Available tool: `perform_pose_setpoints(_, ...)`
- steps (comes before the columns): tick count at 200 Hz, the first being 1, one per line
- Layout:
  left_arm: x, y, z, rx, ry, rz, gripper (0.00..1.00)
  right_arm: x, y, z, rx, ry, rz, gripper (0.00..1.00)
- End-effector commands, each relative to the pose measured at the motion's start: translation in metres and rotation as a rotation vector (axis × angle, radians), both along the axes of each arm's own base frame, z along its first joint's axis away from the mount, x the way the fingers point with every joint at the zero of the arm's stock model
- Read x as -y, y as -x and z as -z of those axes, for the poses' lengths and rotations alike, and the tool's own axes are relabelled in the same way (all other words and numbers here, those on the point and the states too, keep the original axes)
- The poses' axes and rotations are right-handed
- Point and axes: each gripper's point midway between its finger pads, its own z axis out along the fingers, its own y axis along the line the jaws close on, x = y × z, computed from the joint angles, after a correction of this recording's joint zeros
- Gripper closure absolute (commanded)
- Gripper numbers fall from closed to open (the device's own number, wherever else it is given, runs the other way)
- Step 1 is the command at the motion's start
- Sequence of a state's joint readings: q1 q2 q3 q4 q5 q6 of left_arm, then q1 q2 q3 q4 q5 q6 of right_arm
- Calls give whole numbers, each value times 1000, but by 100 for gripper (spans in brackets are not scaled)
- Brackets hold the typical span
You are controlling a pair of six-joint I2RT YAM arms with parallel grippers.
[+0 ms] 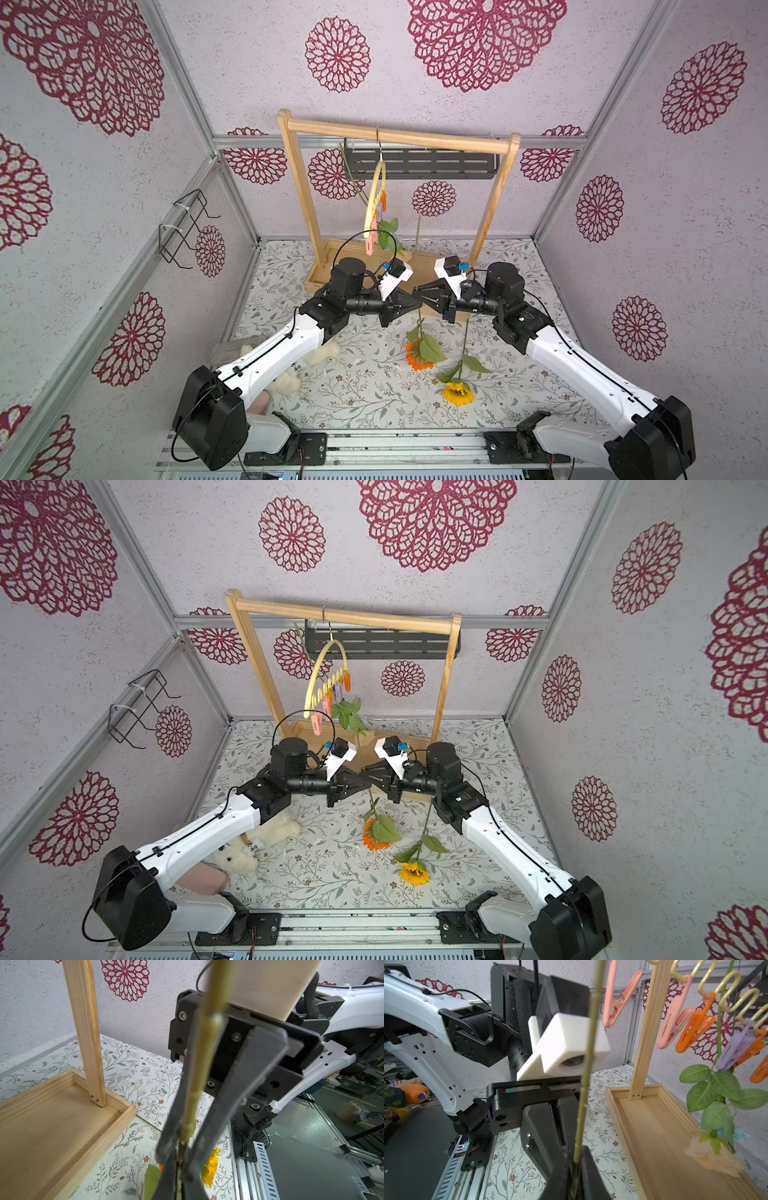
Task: Dry the flowers on a clothes hanger
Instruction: Pick up the flower at the center of the board, then open the clamp at the hanger.
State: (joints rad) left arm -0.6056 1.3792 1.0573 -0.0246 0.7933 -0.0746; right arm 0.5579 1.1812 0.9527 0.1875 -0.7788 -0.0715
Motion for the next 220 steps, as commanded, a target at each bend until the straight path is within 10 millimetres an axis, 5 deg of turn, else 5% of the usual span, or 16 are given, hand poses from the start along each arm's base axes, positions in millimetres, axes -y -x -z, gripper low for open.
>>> perform_pose_setpoints(1, -10, -1, -9, 27, 18, -26, 100, -1, 2, -29, 81, -37, 9, 68)
perform_pose_setpoints(63, -56, -8, -6, 41, 46, -175, 100, 10, -10, -45, 79, -101, 111, 47)
perform_pose_setpoints(121, -99, -21, -6, 27, 168, -341, 100, 16, -45, -66, 46, -229, 232, 47)
perform_pose_setpoints(181, -107, -12, 6, 37, 145, -364, 100, 20, -94, -65, 33, -259, 372, 47)
perform_pose_setpoints(220, -122, -2, -5, 187, 149, -445, 100, 9, -102, -64, 41, -285, 317, 47)
